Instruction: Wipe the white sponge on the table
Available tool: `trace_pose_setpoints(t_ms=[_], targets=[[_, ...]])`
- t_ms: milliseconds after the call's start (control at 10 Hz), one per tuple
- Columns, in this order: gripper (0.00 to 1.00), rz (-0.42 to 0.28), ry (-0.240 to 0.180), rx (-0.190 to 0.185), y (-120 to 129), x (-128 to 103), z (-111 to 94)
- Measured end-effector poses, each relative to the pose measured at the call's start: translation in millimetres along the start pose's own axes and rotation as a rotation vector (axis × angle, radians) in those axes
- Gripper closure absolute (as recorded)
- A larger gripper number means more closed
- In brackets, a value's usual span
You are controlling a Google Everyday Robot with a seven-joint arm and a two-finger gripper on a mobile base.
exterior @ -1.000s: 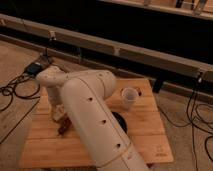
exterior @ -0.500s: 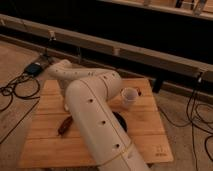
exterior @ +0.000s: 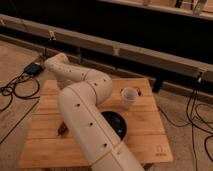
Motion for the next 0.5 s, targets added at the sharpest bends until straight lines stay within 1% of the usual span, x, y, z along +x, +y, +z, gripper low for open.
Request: trace_pose_setpoints(t_ms=[200, 300, 400, 500], targets=[[1.0, -0.045, -0.024, -0.021, 25.9, -13.9, -6.3], [1.0, -0.066, -0.032, -0.028, 36.8, -17.3, -9.8], [1.0, -0.095, -0.038, -0.039, 53.3, -19.3, -13.1], [1.0, -0.117, -0.034, -0.049, 65.0, -16.6, -14.5]])
